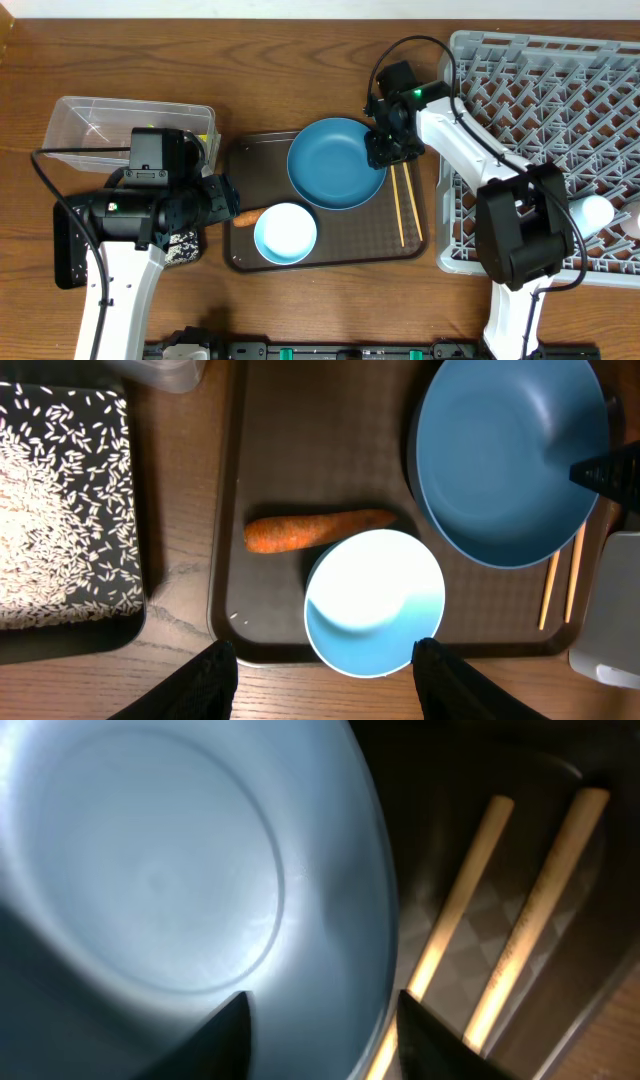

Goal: Sort waste into correct bins and load items into the dishwasher rack
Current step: 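Reach the right gripper to the teal plate and lift it, then place the teal plate upright in the dish rack with the right gripper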

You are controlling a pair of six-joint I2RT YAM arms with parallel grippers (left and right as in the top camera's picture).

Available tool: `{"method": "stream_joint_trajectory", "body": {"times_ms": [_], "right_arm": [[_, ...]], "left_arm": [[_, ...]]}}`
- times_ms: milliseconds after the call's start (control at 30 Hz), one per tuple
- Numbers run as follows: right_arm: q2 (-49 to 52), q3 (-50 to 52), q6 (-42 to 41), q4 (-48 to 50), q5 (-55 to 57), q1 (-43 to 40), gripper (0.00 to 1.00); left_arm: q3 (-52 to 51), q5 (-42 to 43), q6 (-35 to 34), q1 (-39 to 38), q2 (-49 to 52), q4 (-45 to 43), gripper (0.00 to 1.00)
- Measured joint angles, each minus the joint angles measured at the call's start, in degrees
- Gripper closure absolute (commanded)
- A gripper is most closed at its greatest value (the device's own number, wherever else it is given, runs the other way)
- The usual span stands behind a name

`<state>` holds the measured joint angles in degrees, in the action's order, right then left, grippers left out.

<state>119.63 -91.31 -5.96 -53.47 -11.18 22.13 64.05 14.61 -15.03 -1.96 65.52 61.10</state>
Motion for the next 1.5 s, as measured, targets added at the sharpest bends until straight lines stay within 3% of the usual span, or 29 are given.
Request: {"method": "stream_joint_trajectory", "body": {"times_ms": [33, 167, 600, 1067, 1500], "right_arm": [[0.1, 0.0, -0.7, 0.2, 0.4, 0.0, 0.79], [0.8, 0.0, -3.5, 0.4, 1.6, 0.0, 0.99], [0.2, -4.9, -6.0, -2.2, 9.3, -1.4, 0.99], [-21.7, -11.4, 1.7, 3.9, 41.1, -4.9, 0.99], [-22.8, -11.5, 10.8, 15.6, 70.8, -13.1, 0.99]], "left_arm": [[0.0, 0.0, 0.0, 0.0, 0.0, 0.0, 0.41], [0.0, 0.0, 0.0, 0.0, 0.0, 0.0, 0.41], [0.0, 0.0, 0.0, 0.0, 0.0, 0.0, 0.41], [0.0, 0.0, 0.0, 0.0, 0.1, 0.1, 0.41], [0.0, 0.0, 0.0, 0.0, 0.1, 1.5, 0.40]]}}
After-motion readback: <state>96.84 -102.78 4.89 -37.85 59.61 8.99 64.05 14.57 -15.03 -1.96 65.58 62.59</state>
